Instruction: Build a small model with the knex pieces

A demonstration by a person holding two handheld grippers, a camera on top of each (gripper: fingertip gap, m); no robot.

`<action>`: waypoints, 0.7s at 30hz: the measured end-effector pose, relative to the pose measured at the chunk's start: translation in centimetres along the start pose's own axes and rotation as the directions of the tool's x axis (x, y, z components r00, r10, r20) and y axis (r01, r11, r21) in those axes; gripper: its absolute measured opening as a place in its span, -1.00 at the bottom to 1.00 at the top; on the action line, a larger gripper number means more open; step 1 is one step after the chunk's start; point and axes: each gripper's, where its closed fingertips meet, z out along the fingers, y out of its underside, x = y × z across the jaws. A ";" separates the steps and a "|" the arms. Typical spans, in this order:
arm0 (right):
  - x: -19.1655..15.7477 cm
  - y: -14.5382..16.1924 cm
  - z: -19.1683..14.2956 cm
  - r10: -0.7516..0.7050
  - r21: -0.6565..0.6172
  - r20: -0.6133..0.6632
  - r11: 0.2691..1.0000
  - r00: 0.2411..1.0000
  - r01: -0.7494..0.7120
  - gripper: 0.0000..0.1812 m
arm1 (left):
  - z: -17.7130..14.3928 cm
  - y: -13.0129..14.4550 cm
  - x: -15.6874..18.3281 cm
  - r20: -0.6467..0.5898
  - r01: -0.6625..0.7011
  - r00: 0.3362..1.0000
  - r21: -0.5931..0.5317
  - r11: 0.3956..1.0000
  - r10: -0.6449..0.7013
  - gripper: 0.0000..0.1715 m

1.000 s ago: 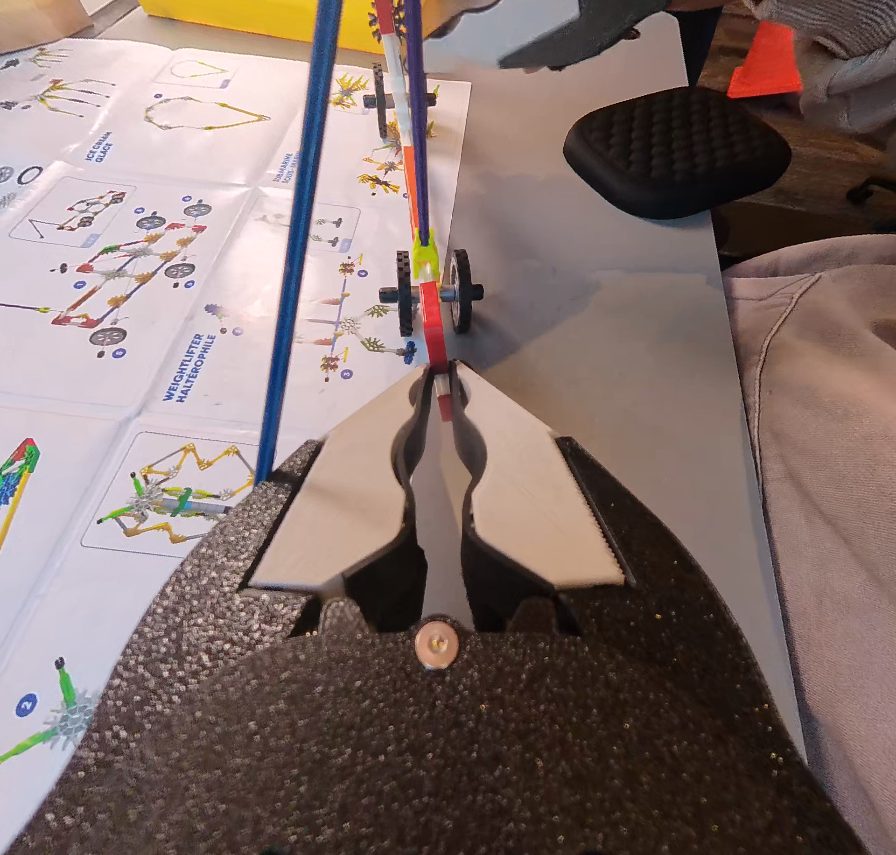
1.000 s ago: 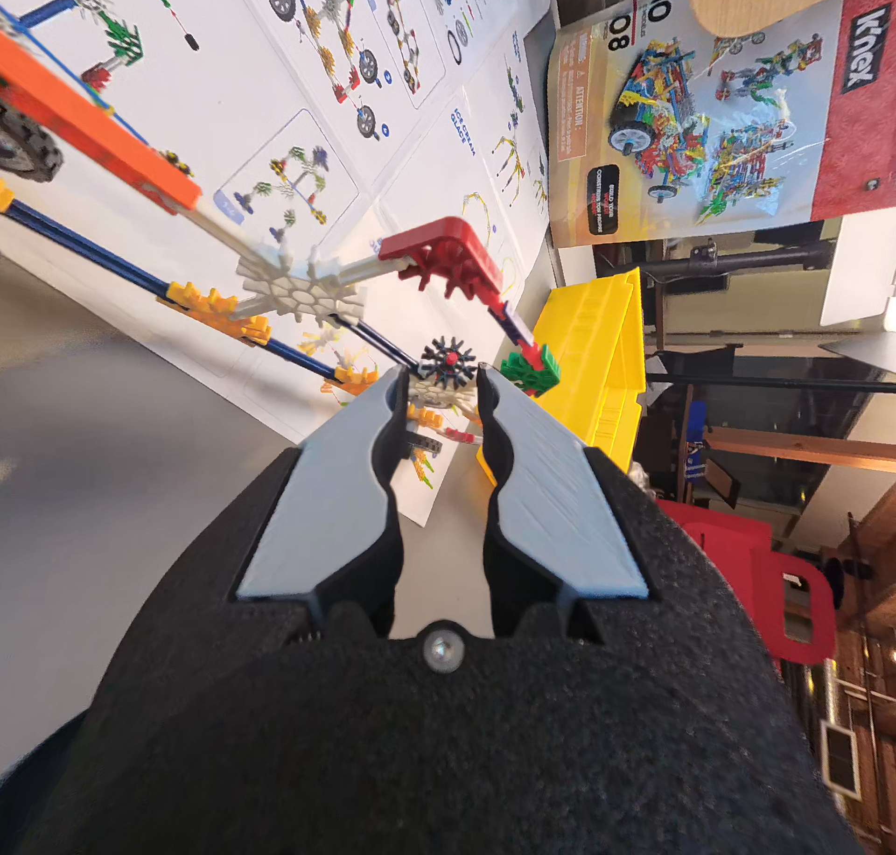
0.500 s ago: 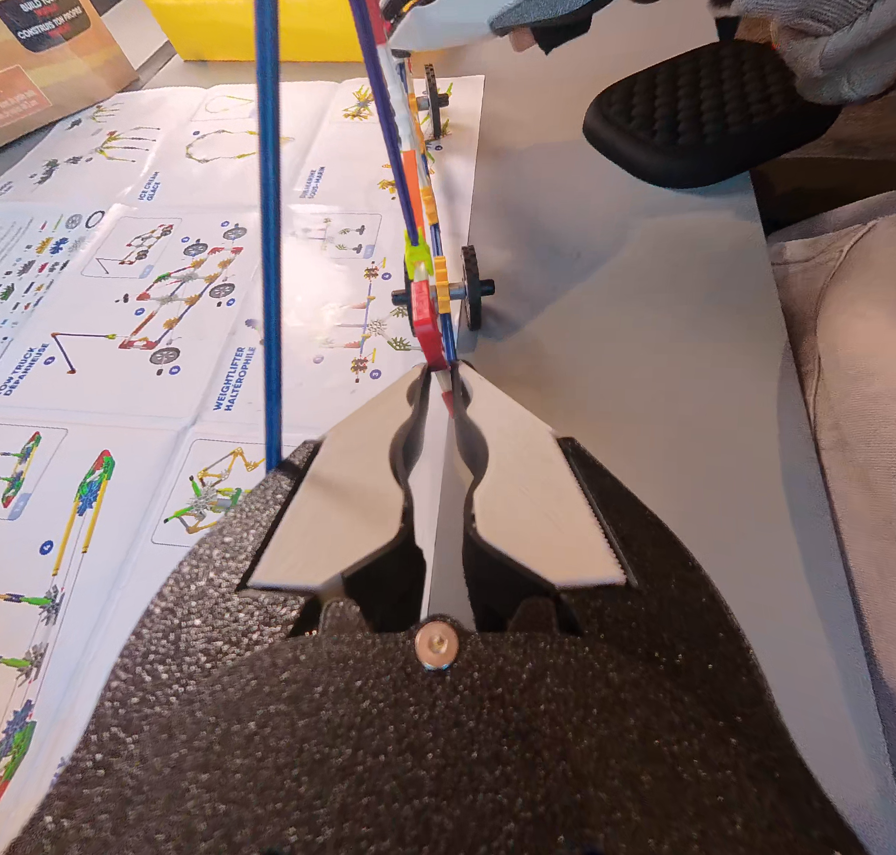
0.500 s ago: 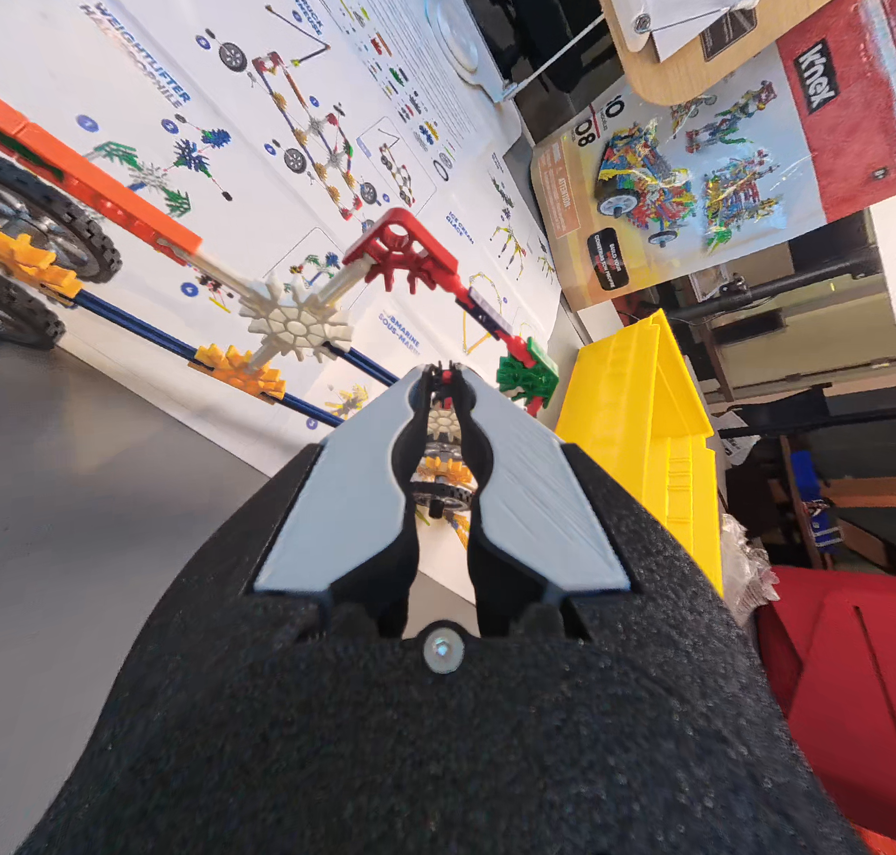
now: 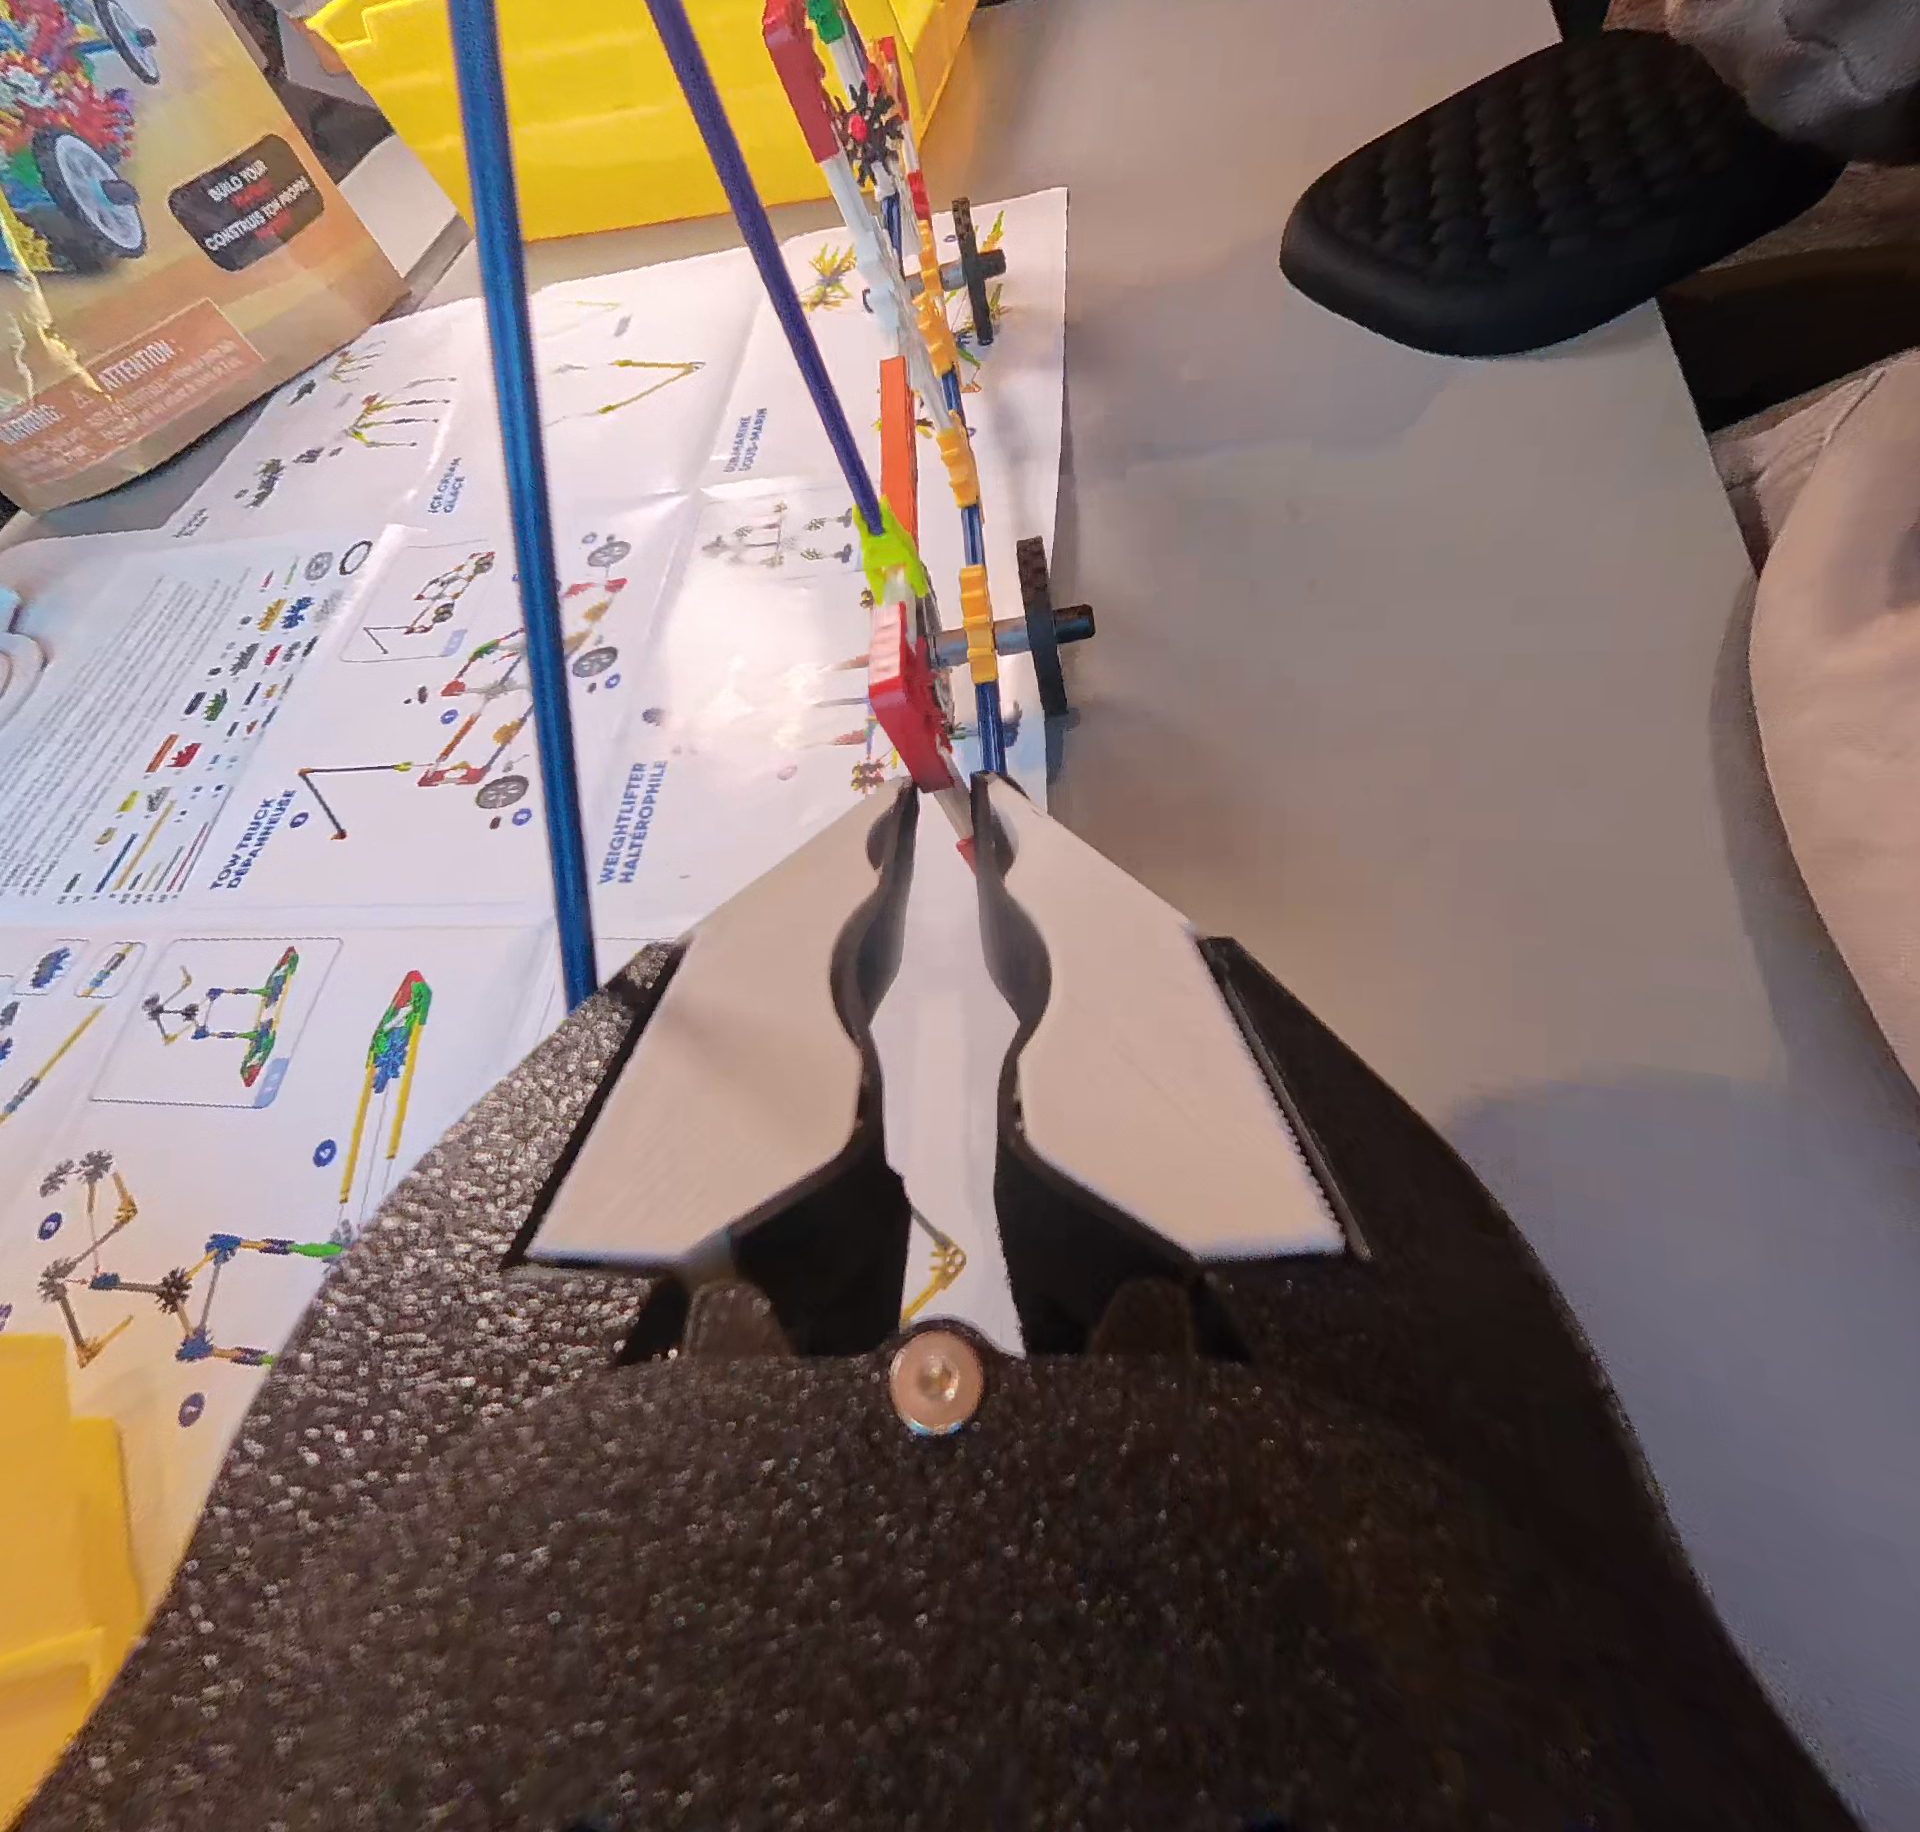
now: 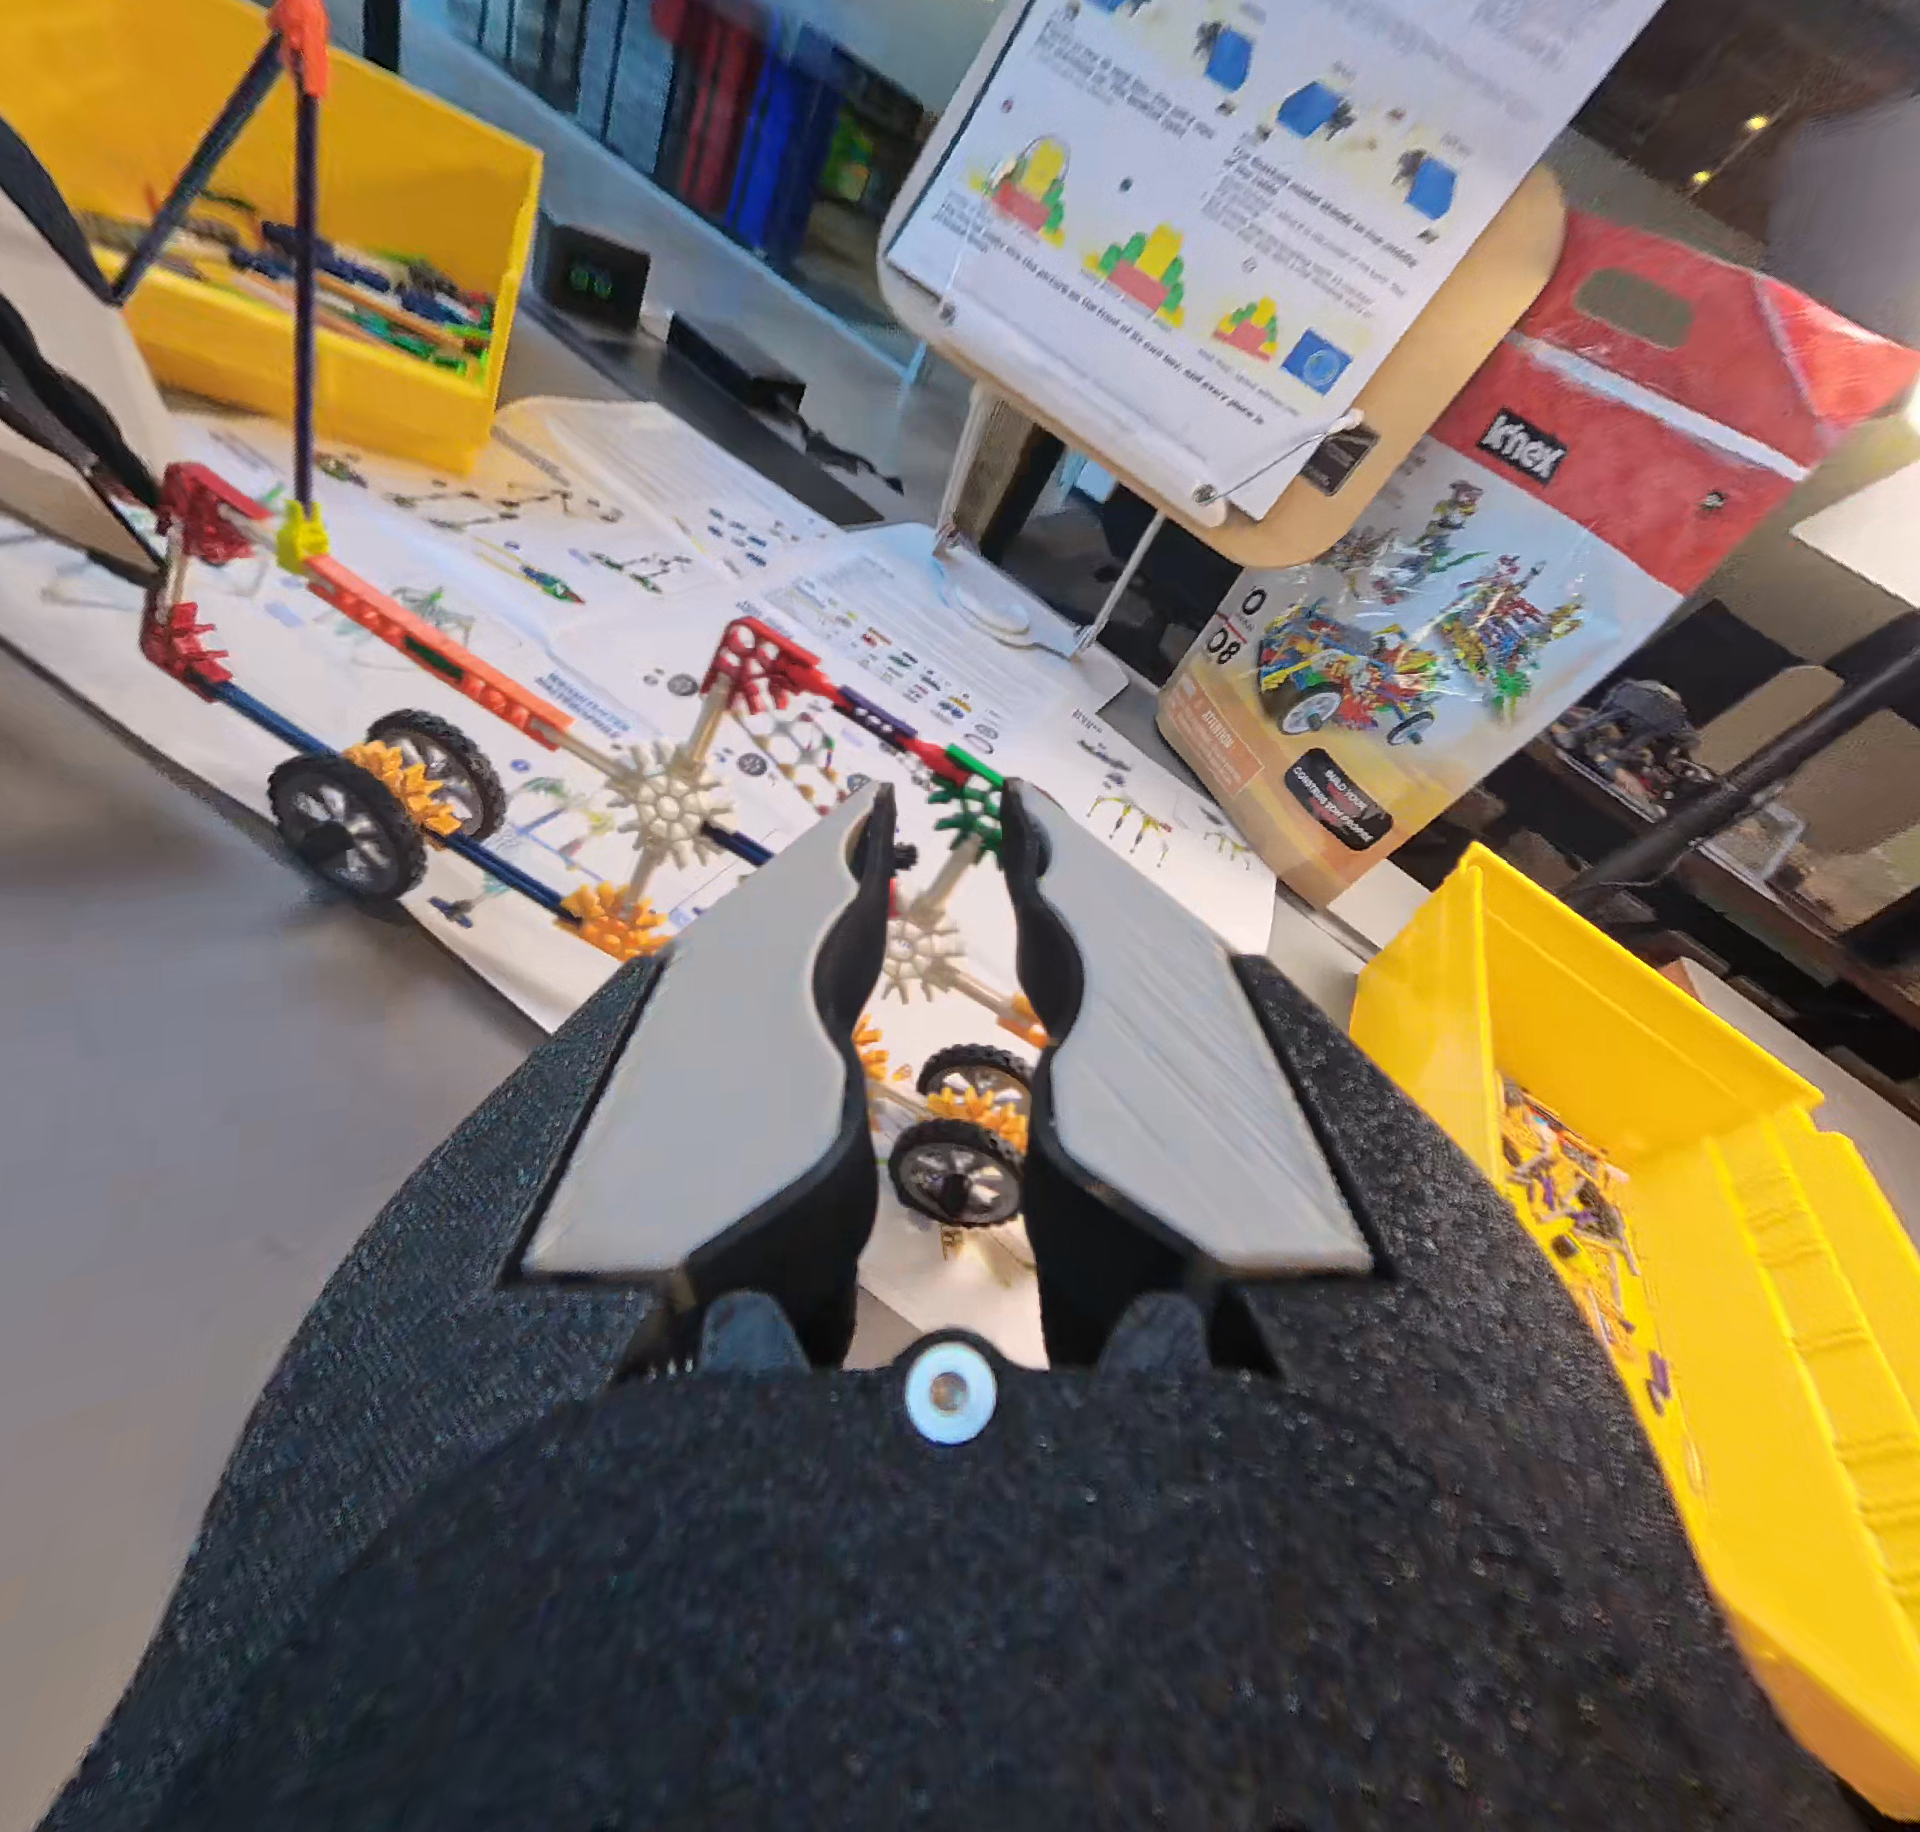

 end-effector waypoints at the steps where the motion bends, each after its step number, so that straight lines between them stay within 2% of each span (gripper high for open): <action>1: 0.9 0.1 -0.5 0.029 0.028 -0.018 0.999 0.999 -0.029 -0.79 | -0.2 -0.1 -0.2 0.003 -0.007 1.000 0.008 1.000 0.007 -0.91; 8: 6.4 2.1 -2.5 0.285 0.174 -0.090 0.948 0.954 -0.267 -0.80 | -1.6 0.5 -2.8 0.061 -0.002 0.998 0.032 0.999 0.000 -0.87; 11: 8.3 2.9 -3.1 0.370 0.222 -0.105 0.914 0.923 -0.341 -0.79 | -1.8 0.7 -2.9 0.025 0.051 0.998 0.043 0.998 -0.053 -0.86; 14: 9.9 3.7 -3.7 0.409 0.247 -0.122 0.895 0.904 -0.372 -0.79 | -1.7 1.2 -2.0 -0.048 0.074 0.996 0.035 0.997 -0.072 -0.89; 17: 11.6 4.3 -4.5 0.417 0.252 -0.150 0.893 0.896 -0.373 -0.80 | -1.6 0.2 -1.0 -0.089 0.053 0.995 0.064 0.997 -0.047 -0.92; 21: 14.4 5.9 -5.7 0.378 0.196 -0.216 0.920 0.900 -0.339 -0.79 | -2.1 -1.1 -1.5 -0.050 -0.020 0.999 0.057 0.998 0.023 -0.95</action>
